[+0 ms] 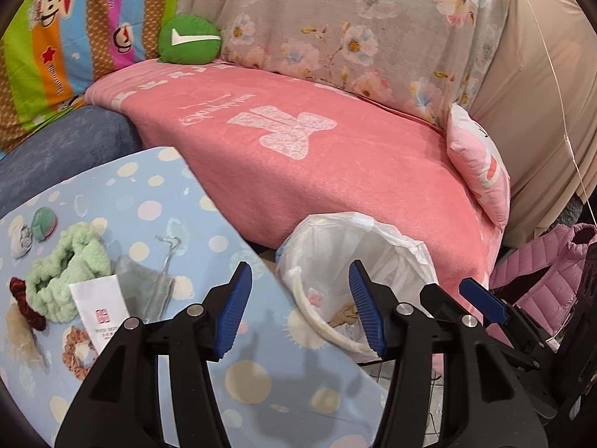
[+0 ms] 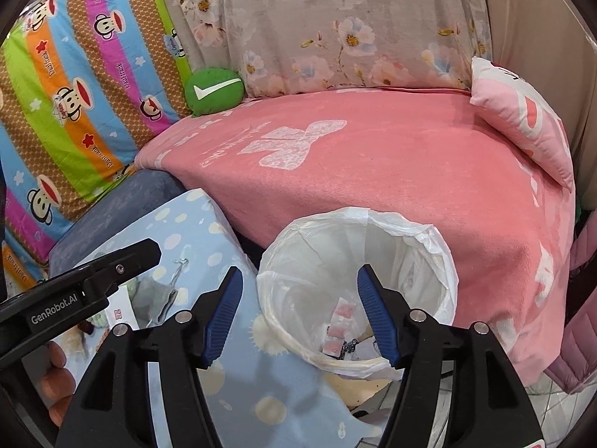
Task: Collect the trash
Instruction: 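Move both tools back to the remaining items on the table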
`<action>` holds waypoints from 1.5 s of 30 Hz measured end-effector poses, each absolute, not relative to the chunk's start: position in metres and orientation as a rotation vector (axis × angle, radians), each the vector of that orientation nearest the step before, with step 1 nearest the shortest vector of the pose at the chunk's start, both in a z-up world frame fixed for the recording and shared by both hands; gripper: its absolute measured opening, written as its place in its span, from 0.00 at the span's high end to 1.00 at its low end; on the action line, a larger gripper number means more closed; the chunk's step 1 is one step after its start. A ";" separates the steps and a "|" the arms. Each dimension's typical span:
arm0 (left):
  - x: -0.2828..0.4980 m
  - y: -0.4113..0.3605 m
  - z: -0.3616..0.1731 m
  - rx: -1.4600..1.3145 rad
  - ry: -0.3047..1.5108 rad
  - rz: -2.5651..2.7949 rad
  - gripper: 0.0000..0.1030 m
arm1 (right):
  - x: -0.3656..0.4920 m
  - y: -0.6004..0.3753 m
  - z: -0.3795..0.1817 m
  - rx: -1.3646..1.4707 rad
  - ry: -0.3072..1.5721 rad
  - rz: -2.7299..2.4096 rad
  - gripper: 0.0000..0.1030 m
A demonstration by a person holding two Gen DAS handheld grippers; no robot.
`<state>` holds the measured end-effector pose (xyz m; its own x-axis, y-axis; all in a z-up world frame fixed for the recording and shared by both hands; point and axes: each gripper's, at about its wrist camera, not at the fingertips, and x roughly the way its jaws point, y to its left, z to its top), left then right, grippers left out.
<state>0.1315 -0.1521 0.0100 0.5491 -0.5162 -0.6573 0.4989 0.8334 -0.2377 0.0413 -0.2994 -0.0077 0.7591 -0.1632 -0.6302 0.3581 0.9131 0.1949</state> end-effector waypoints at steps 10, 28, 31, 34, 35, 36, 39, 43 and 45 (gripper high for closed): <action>0.132 -0.096 0.003 -0.068 0.785 -0.497 0.41 | 0.048 -0.255 -0.010 0.279 0.680 -0.214 0.37; 0.133 -0.001 -0.018 -0.076 0.767 -0.292 0.29 | 0.075 -0.169 -0.025 0.208 0.745 -0.094 0.31; 0.135 0.014 -0.022 -0.092 0.774 -0.268 0.27 | 0.081 -0.155 -0.029 0.197 0.757 -0.078 0.30; 0.138 0.029 -0.027 -0.096 0.780 -0.236 0.25 | 0.087 -0.140 -0.034 0.182 0.770 -0.061 0.27; 0.139 0.035 -0.029 -0.098 0.782 -0.222 0.24 | 0.089 -0.135 -0.036 0.177 0.776 -0.055 0.27; 0.140 0.042 -0.032 -0.102 0.786 -0.207 0.22 | 0.090 -0.131 -0.038 0.173 0.781 -0.049 0.27; 0.142 0.061 -0.041 -0.113 0.801 -0.170 0.20 | 0.098 -0.119 -0.046 0.167 0.798 -0.031 0.27; 0.147 0.091 -0.054 -0.121 0.824 -0.103 0.14 | 0.109 -0.101 -0.057 0.161 0.817 -0.016 0.22; 0.151 0.108 -0.062 -0.128 0.832 -0.066 0.12 | 0.115 -0.093 -0.062 0.154 0.822 -0.006 0.22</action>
<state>0.1509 0.1079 -0.0623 0.6717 -0.1087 -0.7328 0.0084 0.9902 -0.1392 0.1153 -0.0927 -0.0623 0.6814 0.0540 -0.7299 0.0654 0.9888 0.1342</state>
